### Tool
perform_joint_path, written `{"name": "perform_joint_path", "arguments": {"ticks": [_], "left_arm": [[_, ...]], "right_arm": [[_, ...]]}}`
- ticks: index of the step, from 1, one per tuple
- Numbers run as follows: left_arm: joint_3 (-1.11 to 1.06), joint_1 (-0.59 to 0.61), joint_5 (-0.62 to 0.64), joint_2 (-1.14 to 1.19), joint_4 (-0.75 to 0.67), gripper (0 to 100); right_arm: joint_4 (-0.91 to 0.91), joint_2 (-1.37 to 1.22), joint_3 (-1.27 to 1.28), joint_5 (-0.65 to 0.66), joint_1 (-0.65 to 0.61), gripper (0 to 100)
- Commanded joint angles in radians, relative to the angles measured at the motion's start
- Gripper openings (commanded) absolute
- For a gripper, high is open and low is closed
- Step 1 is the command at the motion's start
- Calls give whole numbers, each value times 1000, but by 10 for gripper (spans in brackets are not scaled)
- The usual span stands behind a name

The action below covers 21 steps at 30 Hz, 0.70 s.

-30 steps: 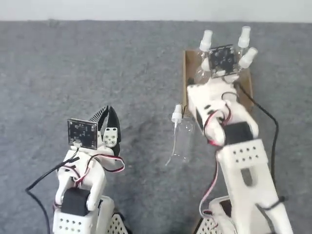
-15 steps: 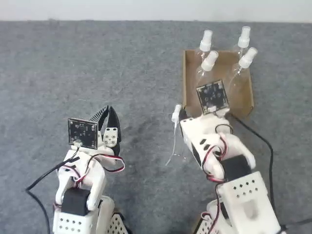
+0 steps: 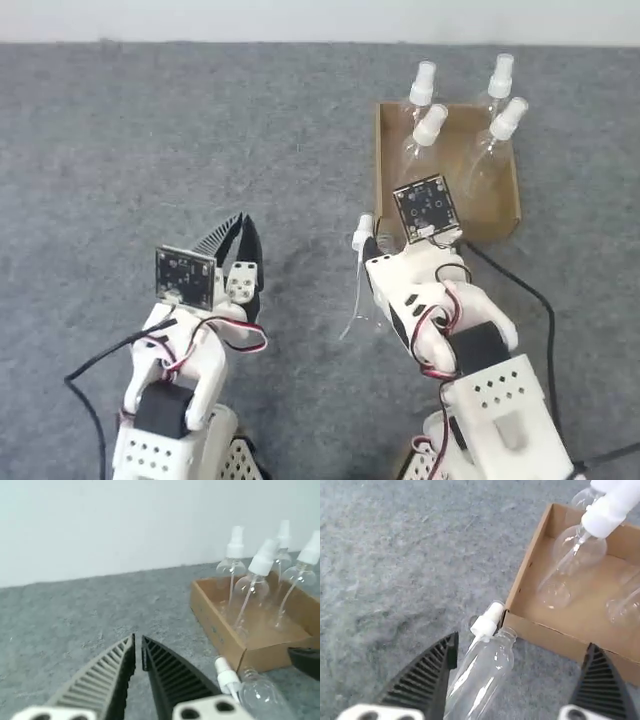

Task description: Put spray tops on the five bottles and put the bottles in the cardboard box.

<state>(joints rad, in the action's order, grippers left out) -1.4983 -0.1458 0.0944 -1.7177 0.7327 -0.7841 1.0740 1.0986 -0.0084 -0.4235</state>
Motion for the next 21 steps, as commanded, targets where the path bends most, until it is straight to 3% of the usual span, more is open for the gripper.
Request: {"name": "perform_joint_path", "arguments": {"ticks": [1,13,21], "left_arm": [[-39,2,-8,-15,-28,11],[-51,8,-12,-15,-25,11],[-48,86,-11,-15,-29,12]], "right_arm": [[-2,13,-11,-12,-7,318],[-2,13,5,-12,-18,318],[-2,13,6,-9,-19,318]]}}
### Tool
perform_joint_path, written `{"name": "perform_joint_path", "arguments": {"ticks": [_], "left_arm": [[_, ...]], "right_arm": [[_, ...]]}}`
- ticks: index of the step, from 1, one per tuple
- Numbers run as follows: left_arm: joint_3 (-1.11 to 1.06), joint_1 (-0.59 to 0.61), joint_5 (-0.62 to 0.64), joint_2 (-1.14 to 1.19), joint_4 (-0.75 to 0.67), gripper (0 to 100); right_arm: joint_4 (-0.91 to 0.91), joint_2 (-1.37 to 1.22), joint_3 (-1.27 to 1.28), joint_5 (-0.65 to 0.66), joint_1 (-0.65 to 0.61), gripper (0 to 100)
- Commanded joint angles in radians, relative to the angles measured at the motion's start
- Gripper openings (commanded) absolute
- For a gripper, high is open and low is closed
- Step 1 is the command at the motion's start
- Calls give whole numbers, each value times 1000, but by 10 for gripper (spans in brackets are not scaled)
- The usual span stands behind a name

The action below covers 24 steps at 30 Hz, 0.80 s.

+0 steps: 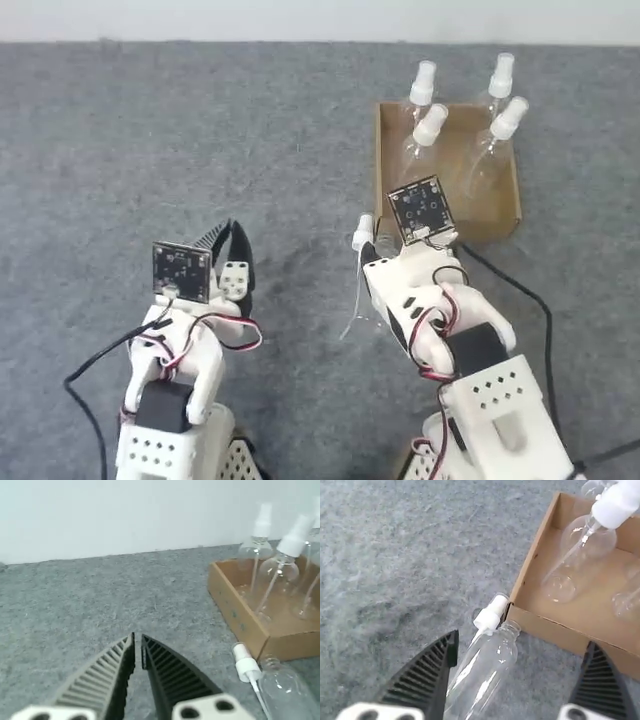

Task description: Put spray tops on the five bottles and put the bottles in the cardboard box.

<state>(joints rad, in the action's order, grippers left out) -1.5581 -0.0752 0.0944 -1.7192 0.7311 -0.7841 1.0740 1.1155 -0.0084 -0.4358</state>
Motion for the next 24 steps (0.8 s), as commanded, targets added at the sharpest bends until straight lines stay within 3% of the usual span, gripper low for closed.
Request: {"name": "perform_joint_path", "arguments": {"ticks": [1,18,24], "left_arm": [[12,17,-12,-14,-28,12],[-10,15,-12,-14,-41,12],[7,74,-11,-14,-37,12]], "right_arm": [[-2,13,-11,-9,-7,318],[12,5,-9,-6,-2,318],[18,5,-9,-6,-8,318]]}}
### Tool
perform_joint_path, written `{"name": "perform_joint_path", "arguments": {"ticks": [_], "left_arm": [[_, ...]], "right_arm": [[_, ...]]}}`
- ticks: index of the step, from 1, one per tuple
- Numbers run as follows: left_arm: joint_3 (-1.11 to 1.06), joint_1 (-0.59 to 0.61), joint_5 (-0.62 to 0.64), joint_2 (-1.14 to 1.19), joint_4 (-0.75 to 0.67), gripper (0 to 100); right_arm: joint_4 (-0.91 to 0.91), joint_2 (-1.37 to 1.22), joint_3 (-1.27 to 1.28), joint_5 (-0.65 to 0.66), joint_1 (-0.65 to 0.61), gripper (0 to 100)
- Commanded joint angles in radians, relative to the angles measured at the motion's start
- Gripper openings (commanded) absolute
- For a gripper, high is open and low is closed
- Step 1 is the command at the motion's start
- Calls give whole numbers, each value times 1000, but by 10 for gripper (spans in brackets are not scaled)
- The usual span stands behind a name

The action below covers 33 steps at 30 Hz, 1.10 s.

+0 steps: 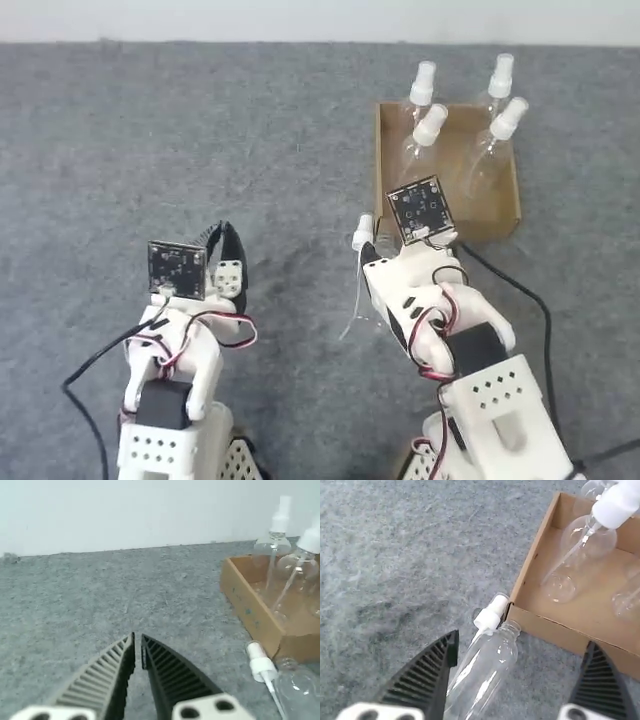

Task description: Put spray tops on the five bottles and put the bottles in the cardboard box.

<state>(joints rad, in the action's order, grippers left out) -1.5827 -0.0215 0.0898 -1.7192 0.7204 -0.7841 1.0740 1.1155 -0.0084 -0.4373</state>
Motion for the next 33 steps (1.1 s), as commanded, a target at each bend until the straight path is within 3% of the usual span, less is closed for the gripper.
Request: {"name": "perform_joint_path", "arguments": {"ticks": [1,33], "left_arm": [[31,21,-6,-14,-26,12],[-12,14,-9,-14,-28,12]], "right_arm": [[18,5,-9,-6,-7,318],[8,4,-9,-6,1,318]]}}
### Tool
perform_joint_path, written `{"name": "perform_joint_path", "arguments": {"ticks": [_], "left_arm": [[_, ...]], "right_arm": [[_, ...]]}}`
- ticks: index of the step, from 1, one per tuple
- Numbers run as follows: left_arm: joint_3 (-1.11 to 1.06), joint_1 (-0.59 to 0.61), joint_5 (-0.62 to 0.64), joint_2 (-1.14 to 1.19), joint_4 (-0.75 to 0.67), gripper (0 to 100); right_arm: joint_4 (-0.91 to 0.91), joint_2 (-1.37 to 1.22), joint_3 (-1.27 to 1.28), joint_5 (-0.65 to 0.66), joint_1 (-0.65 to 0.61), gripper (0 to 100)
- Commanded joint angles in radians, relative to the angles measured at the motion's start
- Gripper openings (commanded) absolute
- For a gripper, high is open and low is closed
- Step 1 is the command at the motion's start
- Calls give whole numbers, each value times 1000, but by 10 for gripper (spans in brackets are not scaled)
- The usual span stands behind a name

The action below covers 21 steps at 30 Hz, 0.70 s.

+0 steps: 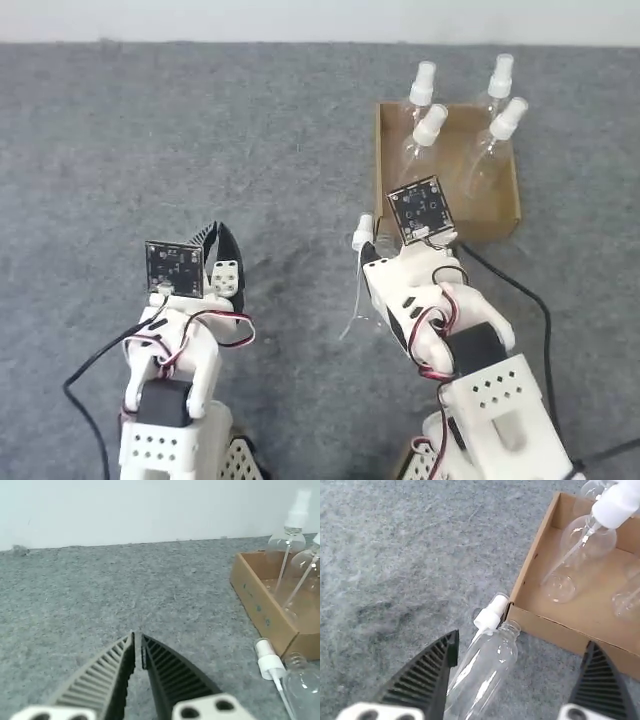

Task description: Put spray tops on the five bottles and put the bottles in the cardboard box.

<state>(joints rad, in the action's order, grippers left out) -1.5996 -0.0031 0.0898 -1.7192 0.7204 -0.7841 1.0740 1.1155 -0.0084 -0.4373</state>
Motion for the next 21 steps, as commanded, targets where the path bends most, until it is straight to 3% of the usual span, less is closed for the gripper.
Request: {"name": "perform_joint_path", "arguments": {"ticks": [1,21], "left_arm": [[1,-5,-9,-14,-29,12],[-7,-5,-9,-14,-32,12]], "right_arm": [[8,4,-9,-6,1,318],[33,4,12,-6,1,318]]}}
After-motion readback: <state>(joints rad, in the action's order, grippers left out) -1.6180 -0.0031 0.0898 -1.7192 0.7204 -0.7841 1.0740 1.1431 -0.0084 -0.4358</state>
